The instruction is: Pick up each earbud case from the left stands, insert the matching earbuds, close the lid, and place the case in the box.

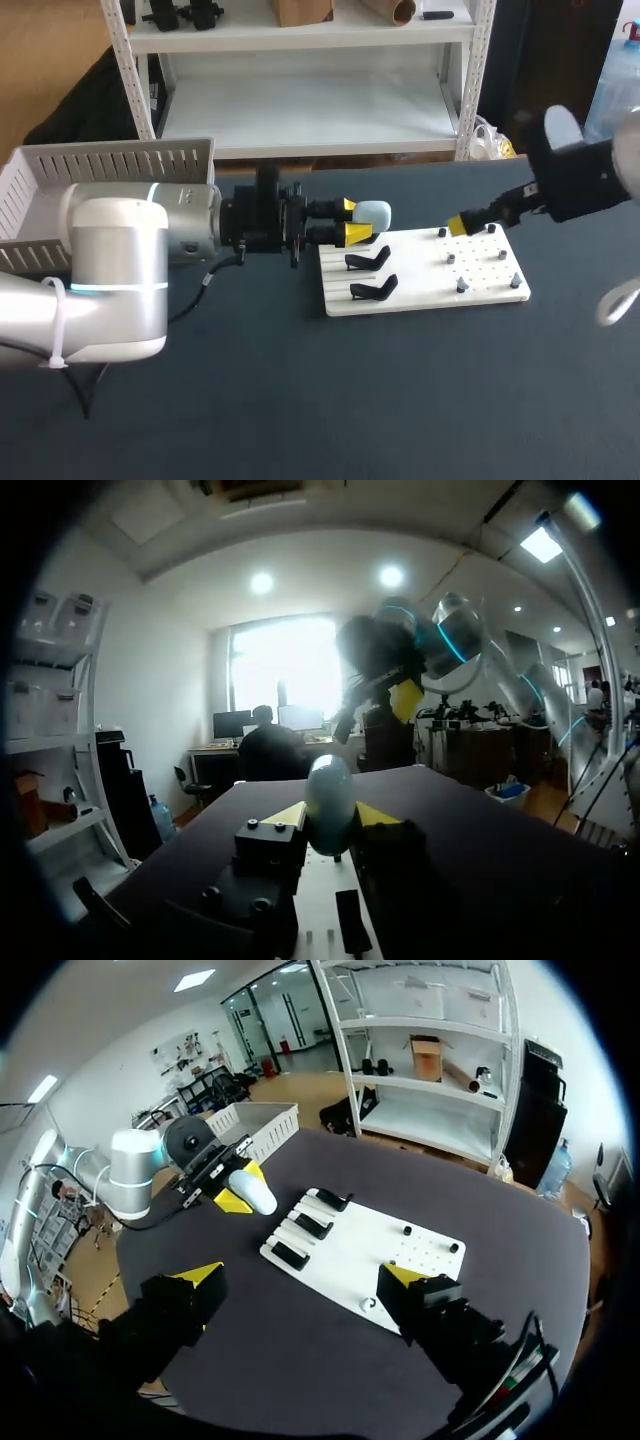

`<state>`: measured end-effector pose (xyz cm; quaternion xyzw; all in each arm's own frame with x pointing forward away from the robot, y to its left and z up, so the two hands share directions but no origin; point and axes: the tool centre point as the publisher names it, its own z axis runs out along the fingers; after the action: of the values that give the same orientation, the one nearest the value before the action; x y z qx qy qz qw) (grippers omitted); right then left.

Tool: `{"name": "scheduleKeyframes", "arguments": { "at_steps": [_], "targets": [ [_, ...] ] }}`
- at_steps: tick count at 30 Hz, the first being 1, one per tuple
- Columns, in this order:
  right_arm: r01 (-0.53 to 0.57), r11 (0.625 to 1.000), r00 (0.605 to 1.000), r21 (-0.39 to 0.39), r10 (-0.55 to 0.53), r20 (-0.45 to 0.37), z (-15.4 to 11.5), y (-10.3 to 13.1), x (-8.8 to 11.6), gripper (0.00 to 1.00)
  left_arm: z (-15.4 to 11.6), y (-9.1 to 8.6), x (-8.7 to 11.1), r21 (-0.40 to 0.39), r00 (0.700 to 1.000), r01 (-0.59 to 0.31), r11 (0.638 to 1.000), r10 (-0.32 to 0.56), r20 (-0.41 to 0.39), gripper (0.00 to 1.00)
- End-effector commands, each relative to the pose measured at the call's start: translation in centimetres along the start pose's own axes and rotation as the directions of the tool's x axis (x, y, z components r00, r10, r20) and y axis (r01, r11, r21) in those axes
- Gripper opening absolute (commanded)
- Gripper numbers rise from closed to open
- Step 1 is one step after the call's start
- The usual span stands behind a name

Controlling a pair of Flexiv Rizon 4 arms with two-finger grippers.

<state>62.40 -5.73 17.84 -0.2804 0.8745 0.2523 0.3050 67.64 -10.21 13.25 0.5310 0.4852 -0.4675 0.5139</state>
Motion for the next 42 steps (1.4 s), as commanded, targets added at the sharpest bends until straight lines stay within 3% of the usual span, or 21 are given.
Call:
{"name": "scheduleKeyframes", "arguments": {
  "at_steps": [1, 17, 42],
  "targets": [
    [0.007, 1.0, 1.0, 0.0, -0.007, -0.015, 0.5, 1.5, -0.1, 1.0, 0.1, 0.1, 0.2, 0.001, 1.0, -0.001, 1.0, 0.001, 0.004, 0.0],
    [0.031, 0.997, 0.998, -0.072, -0.035, -0.057, 4.9, 4.8, -1.6, 1.0, 0.1, 0.1, 0.2, 0.001, 1.0, -0.001, 1.0, 0.001, 0.004, 0.0],
    [0.007, 1.0, 0.998, 0.013, -0.006, -0.067, 8.2, 2.8, -3.1, 1.0, 0.1, 0.1, 0.2, 0.001, 1.0, -0.001, 1.0, 0.001, 0.004, 0.0]
  ]
}}
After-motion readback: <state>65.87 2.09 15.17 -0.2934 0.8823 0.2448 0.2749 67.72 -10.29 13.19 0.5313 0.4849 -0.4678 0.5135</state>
